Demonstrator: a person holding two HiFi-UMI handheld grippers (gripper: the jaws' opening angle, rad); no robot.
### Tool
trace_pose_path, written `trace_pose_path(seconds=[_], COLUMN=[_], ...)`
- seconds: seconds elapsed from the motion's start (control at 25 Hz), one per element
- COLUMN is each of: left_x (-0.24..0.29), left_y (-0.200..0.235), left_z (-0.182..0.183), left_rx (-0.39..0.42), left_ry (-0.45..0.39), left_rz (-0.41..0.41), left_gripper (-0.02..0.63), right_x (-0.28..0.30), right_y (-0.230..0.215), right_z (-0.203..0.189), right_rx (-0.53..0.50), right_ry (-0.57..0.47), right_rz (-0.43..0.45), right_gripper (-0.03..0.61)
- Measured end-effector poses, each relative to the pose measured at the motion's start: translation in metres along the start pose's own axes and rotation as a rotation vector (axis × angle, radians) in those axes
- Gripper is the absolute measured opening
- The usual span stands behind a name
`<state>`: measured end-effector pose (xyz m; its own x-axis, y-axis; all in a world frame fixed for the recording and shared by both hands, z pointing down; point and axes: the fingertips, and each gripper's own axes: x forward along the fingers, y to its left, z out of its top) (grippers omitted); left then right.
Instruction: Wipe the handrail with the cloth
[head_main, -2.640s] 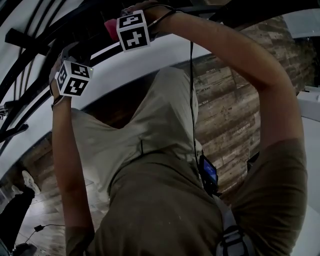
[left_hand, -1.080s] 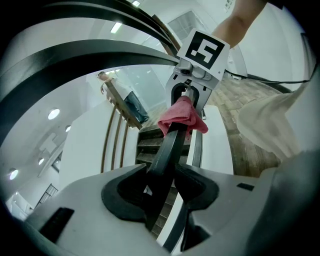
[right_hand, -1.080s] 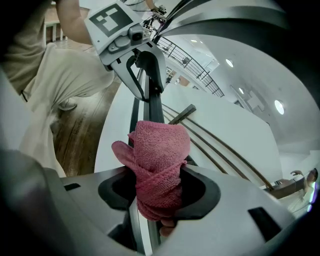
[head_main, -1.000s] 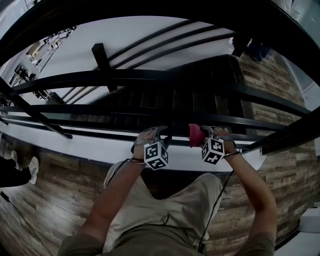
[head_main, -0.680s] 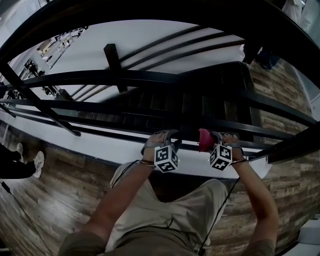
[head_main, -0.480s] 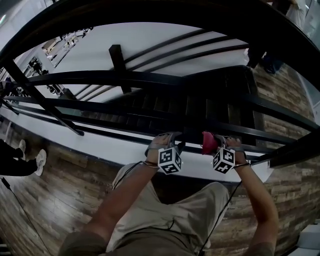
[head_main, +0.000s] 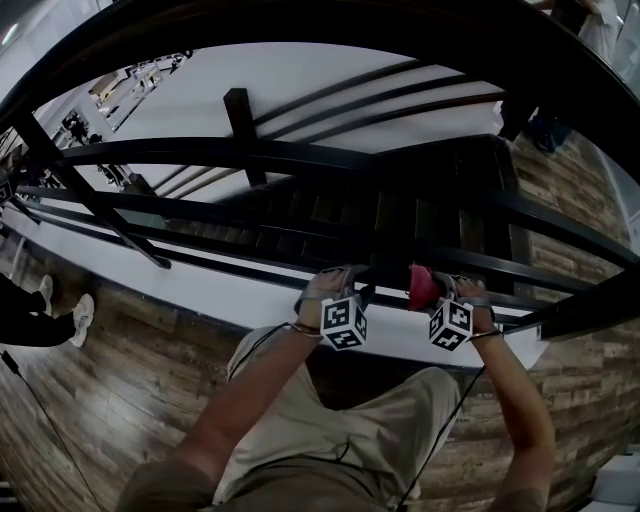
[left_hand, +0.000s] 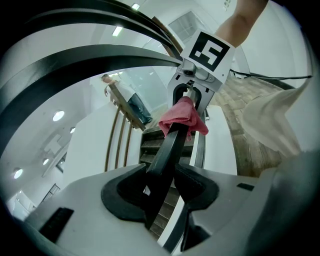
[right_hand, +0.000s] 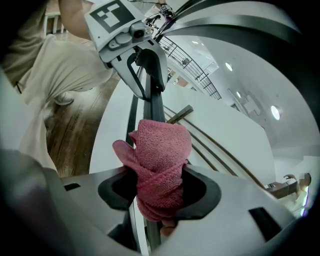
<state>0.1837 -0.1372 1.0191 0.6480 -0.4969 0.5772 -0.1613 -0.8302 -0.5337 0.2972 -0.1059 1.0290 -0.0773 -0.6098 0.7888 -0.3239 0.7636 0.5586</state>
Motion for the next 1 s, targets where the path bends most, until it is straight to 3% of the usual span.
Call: trace_pose_path(seconds=[0.56, 1.0], left_x=[-0.0004, -0.0041], left_y=[-0.0014, -0.0008], left_z=[0.0023, 0.0007], left_rx=[0.002, 0.039], left_ry=[-0.013, -0.046], left_rz=[0.015, -0.014], left_gripper=[0.178, 0.176], right_x=[-0.0016, -0.0041], right_y=[-0.0002, 0.0012], right_z=[-0.0013, 0.0019], right_rx=[-0.012, -0.100], right_ry=[-0.009, -0.060], right_rz=[-0.025, -0.161], right_gripper=[0.206, 0.206])
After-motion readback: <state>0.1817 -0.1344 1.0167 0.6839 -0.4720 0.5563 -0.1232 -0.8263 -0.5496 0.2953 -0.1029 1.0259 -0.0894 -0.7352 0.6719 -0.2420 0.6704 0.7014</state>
